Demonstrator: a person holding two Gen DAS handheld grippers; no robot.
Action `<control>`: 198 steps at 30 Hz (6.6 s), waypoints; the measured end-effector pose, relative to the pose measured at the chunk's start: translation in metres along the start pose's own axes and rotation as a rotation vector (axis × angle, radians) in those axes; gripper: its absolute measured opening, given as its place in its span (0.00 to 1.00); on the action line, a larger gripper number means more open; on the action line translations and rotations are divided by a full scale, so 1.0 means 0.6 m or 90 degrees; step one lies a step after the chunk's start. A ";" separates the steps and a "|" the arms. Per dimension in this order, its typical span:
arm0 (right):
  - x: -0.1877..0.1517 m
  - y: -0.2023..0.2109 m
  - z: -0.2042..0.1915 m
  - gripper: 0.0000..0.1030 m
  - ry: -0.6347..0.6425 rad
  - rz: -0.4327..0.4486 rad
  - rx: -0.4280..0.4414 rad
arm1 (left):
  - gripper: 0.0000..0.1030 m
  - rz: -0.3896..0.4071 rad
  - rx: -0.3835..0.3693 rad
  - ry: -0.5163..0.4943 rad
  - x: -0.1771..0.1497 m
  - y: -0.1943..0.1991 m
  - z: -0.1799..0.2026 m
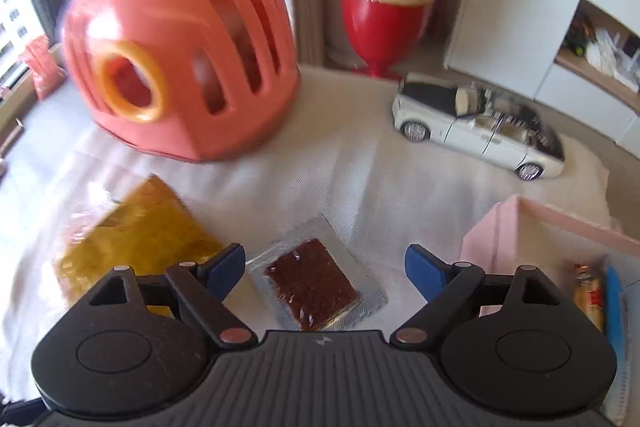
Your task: Organize snacks
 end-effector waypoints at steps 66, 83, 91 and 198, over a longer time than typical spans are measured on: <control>-0.322 0.237 0.147 0.75 -0.095 0.097 0.077 | 0.47 -0.138 -0.050 -0.168 -0.111 -0.035 0.193; -0.423 0.210 0.059 0.81 -0.039 0.147 -0.039 | 0.43 -0.001 0.060 -0.111 -0.064 0.046 0.101; -0.438 0.197 0.086 0.98 -0.091 0.137 0.016 | 0.43 0.034 0.106 -0.036 -0.013 0.013 0.028; -0.139 0.092 -0.038 0.51 -0.005 -0.024 0.042 | 0.24 -0.073 -0.097 -0.099 -0.141 0.034 0.099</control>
Point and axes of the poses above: each gripper's, at about its wrist camera, not at the fingertips, and y roughly against the way its jaws point, z to its right, x to its top, the point moved 1 cm from there along -y, roughly the way its jaws point, and after that the axes turned 12 degrees about -x, right-handed, at the moved point
